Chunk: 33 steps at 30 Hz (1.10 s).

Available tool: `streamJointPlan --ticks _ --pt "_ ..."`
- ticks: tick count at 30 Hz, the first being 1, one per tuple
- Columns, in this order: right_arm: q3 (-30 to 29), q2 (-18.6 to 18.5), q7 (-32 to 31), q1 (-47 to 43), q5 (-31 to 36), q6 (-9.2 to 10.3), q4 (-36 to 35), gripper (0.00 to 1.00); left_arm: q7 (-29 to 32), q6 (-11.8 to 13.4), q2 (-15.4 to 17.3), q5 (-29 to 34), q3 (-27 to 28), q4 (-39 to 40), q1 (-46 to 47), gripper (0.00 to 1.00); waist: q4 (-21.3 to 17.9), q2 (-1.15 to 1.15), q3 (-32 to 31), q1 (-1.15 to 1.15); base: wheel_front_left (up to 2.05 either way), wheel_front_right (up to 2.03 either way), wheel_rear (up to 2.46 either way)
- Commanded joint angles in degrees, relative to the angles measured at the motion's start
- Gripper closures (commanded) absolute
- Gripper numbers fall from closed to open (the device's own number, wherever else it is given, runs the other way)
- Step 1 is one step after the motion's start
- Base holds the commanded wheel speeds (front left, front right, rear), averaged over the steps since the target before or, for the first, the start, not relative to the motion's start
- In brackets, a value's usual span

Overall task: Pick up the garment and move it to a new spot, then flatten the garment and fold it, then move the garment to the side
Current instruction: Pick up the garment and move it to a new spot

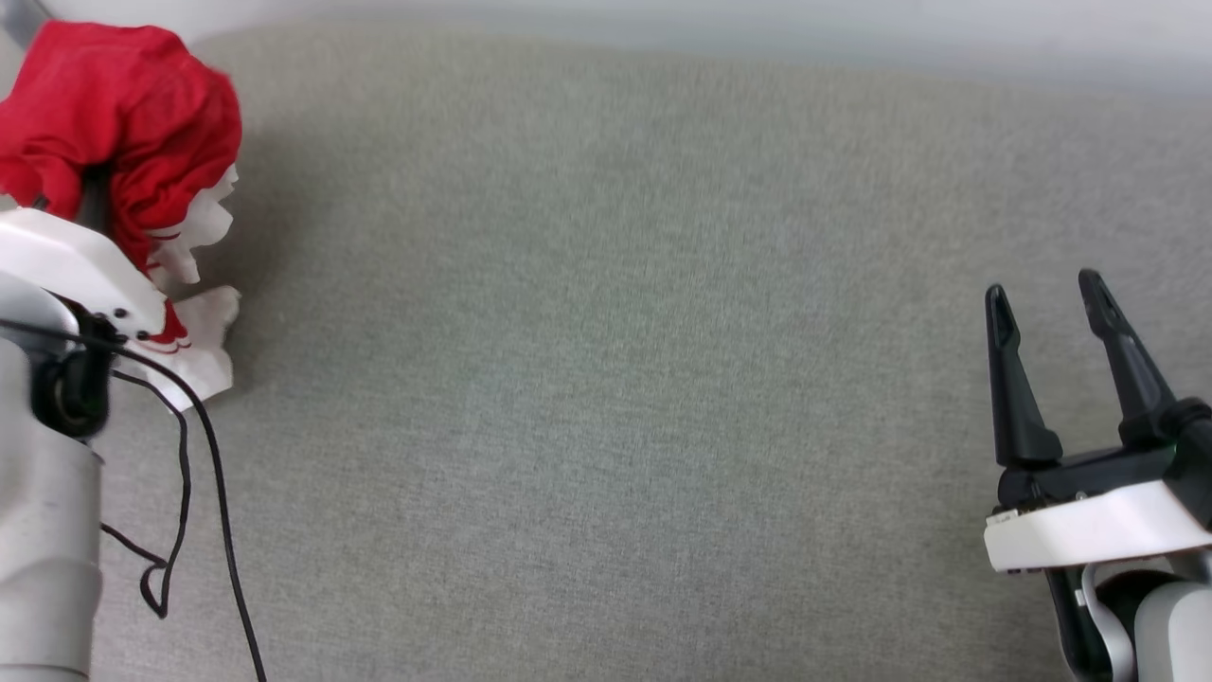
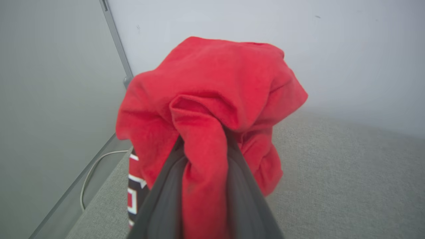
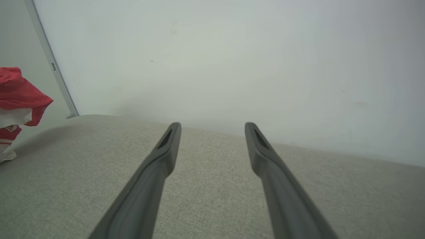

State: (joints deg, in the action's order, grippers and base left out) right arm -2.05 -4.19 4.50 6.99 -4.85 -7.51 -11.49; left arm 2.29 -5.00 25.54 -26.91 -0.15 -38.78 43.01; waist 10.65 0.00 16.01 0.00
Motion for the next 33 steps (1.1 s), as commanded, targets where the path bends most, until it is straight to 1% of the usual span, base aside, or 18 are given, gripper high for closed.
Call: streamJointPlan --ticks 1,5,9,10,15,18,20,21,23,24,29,33 --pt "-0.23 0.41 0.20 -0.79 -0.26 0.04 0.08 0.00 -1.29 0.27 -0.49 0.42 -0.28 0.60 -0.83 1.00 -0.33 0.00 -2.99 0.00 0.00 0.00 0.00" --pt "-0.73 0.87 0.23 -2.29 -0.57 0.04 0.38 0.00 -5.88 0.98 -2.23 1.99 -1.79 3.23 -2.37 1.00 -1.52 0.00 -5.78 0.00 0.00 0.00 0.00" --pt "-0.75 1.17 0.10 -3.57 -0.72 0.04 0.90 0.00 -6.96 1.22 -4.48 3.48 -4.44 6.87 -4.89 1.00 -3.71 0.00 -8.06 0.00 0.00 0.00 0.00" --pt "-1.10 1.27 -0.06 -4.74 -0.58 0.04 1.02 0.00 -6.42 0.65 -6.16 3.38 -6.22 10.57 -7.07 1.00 -5.74 0.00 -9.14 0.00 0.00 0.00 0.00" --pt "-1.87 1.34 -0.29 -5.64 -1.49 0.04 1.08 0.00 -3.99 -0.01 -9.15 3.31 -10.25 16.82 -10.54 1.00 -9.21 0.00 -9.30 0.00 0.00 0.00 0.00" --pt "-1.30 1.34 -0.28 -5.28 -2.22 0.04 1.35 0.00 -1.65 -0.54 -11.02 3.62 -13.74 20.19 -12.54 1.00 -11.99 0.00 -8.69 0.00 0.00 0.00 0.00" --pt "-1.30 1.33 0.03 -4.78 -2.58 0.04 1.50 0.00 0.01 -1.06 -12.45 3.85 -16.80 22.26 -13.47 1.00 -13.78 0.00 -7.95 0.00 0.00 0.00 0.00" --pt "-0.95 1.33 0.36 -4.36 -2.90 0.04 1.76 0.00 2.05 -1.46 -13.19 4.20 -20.08 23.47 -14.38 1.00 -15.61 0.00 -7.10 0.00 0.00 0.00 0.00" --pt "-0.56 1.34 0.83 -3.82 -3.51 0.04 1.98 0.00 3.78 -1.91 -14.11 4.39 -23.46 24.43 -14.98 1.00 -17.37 0.00 -6.16 0.00 0.00 0.00 0.00" --pt "-0.48 1.33 1.25 -3.69 -4.10 0.04 2.25 0.00 5.22 -2.10 -14.70 4.56 -26.78 25.05 -15.43 1.00 -18.94 0.00 -5.09 0.00 0.00 0.00 0.00" --pt "-0.35 1.34 2.51 -2.90 -5.22 0.04 3.16 0.00 7.68 -2.39 -16.13 4.45 -35.24 24.94 -16.60 1.00 -22.01 0.00 -2.03 0.00 0.00 0.00 0.00" --pt "-0.19 1.34 3.68 -2.25 -5.90 0.04 4.12 0.00 8.85 -2.48 -15.93 3.73 -42.01 23.54 -16.74 1.00 -23.16 0.00 -0.07 0.00 0.00 0.00 0.00"
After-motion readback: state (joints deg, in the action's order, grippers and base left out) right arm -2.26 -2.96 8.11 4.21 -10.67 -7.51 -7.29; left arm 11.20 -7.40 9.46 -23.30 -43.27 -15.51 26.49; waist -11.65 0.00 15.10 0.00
